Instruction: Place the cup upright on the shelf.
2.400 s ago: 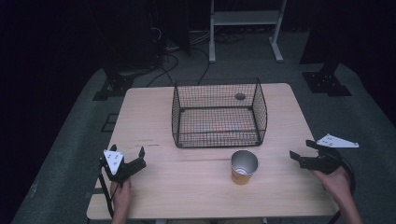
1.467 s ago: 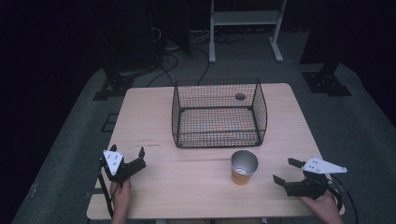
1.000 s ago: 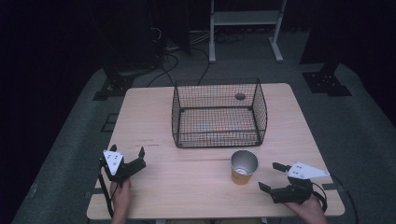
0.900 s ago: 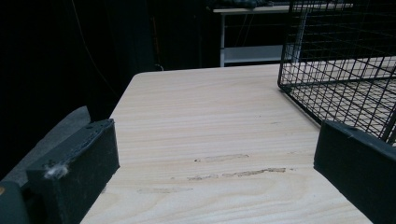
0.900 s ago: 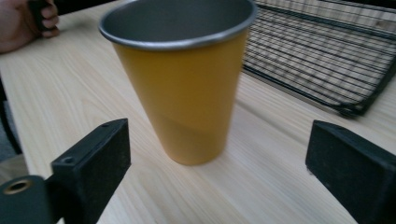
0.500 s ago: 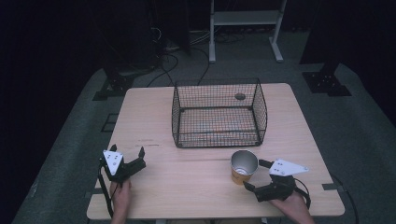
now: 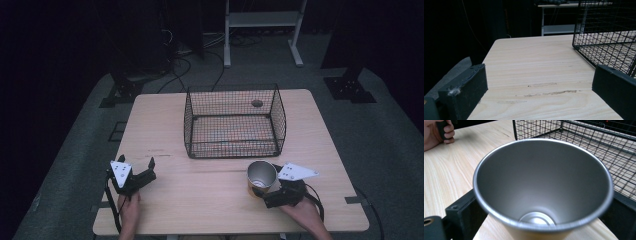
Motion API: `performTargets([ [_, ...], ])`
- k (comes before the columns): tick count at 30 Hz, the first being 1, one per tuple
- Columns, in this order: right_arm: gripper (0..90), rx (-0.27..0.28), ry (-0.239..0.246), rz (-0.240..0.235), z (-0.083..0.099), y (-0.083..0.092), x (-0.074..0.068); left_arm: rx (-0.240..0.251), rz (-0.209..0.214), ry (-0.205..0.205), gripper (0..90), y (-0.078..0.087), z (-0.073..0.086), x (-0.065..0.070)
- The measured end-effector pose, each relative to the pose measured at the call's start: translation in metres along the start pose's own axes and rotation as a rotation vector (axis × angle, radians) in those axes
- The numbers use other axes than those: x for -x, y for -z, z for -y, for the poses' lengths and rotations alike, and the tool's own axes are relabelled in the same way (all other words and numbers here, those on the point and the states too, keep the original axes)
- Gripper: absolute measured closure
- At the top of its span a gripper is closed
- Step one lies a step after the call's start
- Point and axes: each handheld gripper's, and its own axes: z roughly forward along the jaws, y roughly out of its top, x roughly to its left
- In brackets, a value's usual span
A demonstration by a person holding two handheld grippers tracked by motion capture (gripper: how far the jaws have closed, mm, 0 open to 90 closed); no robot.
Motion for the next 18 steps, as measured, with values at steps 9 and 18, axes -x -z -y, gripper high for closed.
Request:
performTargets([
  [9, 12.1, -0.013, 0.002, -0.050, -0.012, -0.004, 0.003, 0.000, 0.003, 0.003, 0.0, 0.000, 0.000, -0.001],
  [18, 12.1, -0.022, -0.005, -0.112, -0.038, -0.007, 0.013, 0.000, 0.001, 0.005, 0.0, 0.000, 0.000, -0.001],
])
